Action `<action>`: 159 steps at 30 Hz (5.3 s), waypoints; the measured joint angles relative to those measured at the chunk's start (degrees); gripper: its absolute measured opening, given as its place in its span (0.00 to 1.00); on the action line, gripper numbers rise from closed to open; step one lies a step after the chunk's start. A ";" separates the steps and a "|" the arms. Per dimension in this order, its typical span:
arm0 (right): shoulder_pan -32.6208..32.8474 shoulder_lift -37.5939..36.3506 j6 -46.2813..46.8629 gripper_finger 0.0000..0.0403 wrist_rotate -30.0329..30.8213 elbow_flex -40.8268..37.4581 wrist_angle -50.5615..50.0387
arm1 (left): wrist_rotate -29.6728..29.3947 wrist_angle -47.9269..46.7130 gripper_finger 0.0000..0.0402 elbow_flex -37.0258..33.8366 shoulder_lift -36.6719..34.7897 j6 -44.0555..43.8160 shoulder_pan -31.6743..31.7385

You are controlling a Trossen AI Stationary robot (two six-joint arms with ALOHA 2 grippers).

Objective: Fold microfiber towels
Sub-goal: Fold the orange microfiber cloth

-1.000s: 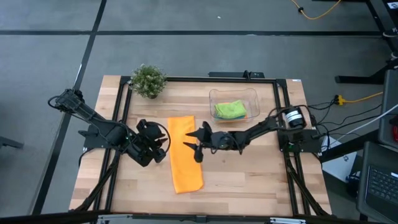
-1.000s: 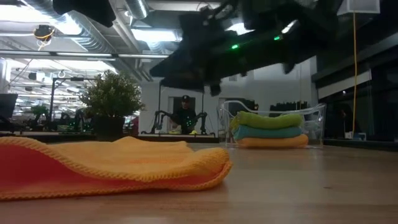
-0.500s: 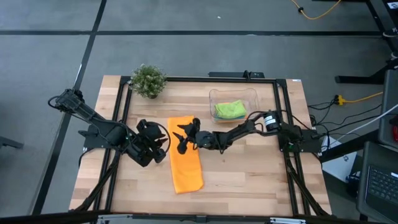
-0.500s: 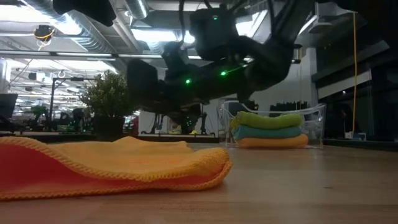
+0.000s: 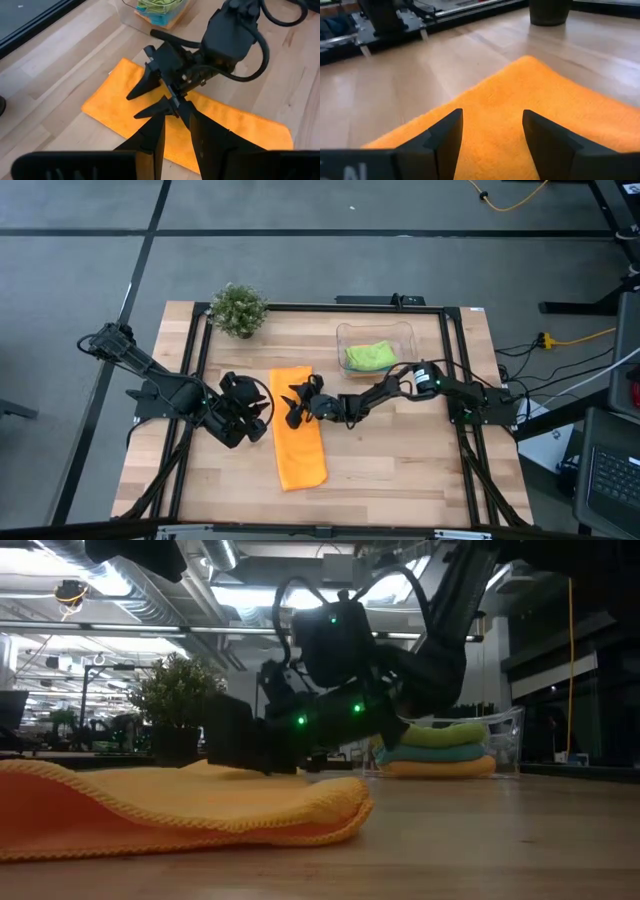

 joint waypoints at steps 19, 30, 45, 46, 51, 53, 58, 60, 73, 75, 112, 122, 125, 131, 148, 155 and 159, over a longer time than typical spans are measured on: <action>1.88 -8.34 -9.02 0.52 -1.57 0.06 8.81 | 0.00 -0.04 0.21 0.00 0.00 0.02 0.00; 11.28 -26.64 -8.67 0.52 -3.80 0.14 -30.04 | 2.18 2.15 0.21 0.00 0.27 -1.46 -4.15; 19.63 -39.04 4.38 0.52 -17.32 0.09 -54.97 | 7.45 32.17 0.21 0.00 11.37 10.72 -4.61; 19.79 -39.04 4.46 0.52 -18.52 0.09 -55.72 | 9.24 34.01 0.21 0.00 12.30 10.10 -4.41; 21.19 -38.99 7.93 0.52 -24.27 0.04 -59.30 | 15.25 39.32 0.25 0.00 16.16 4.43 -3.54; 22.22 -38.99 8.85 0.52 -26.21 0.04 -59.90 | 18.29 38.75 0.29 0.00 17.44 2.63 -3.37; 24.53 -38.99 9.17 0.52 -26.74 0.04 -60.19 | 20.68 40.12 0.41 -0.02 19.91 -0.23 -3.61; 25.06 -38.99 9.16 0.52 -26.73 0.04 -60.28 | 21.01 40.96 0.43 -0.02 20.90 -0.04 -3.99; 25.80 -38.70 6.57 0.52 -26.84 0.07 -58.47 | 23.22 49.93 0.42 0.00 23.47 5.57 -6.77; 26.18 -38.07 4.28 0.52 -27.35 0.11 -58.65 | 23.21 50.18 0.42 0.00 23.47 9.27 -7.46; 26.29 -26.27 1.52 0.52 -28.00 0.07 -50.90 | 21.00 16.95 0.42 28.94 42.25 26.80 -11.52; 25.30 -24.74 -1.62 0.52 -24.54 0.09 -49.14 | 20.11 19.48 0.42 20.24 40.53 18.66 -13.42; 24.44 -24.46 -1.49 0.52 -24.78 0.09 -49.28 | 21.39 19.70 0.42 16.97 38.04 16.25 -13.46; 23.28 -22.96 -1.65 0.52 -25.46 0.09 -48.16 | 22.51 22.81 0.42 11.34 34.01 16.29 -12.66; 24.55 -16.80 -9.04 0.52 -25.46 0.11 -47.90 | 23.25 29.10 0.42 8.98 39.52 17.98 -10.55; 24.59 -16.09 -8.98 0.52 -25.40 0.22 -49.07 | 23.73 31.08 0.42 8.98 42.93 17.97 -10.75; 24.57 -16.09 -8.96 0.52 -25.37 0.22 -49.26 | 24.10 31.79 0.42 9.15 44.43 19.24 -10.58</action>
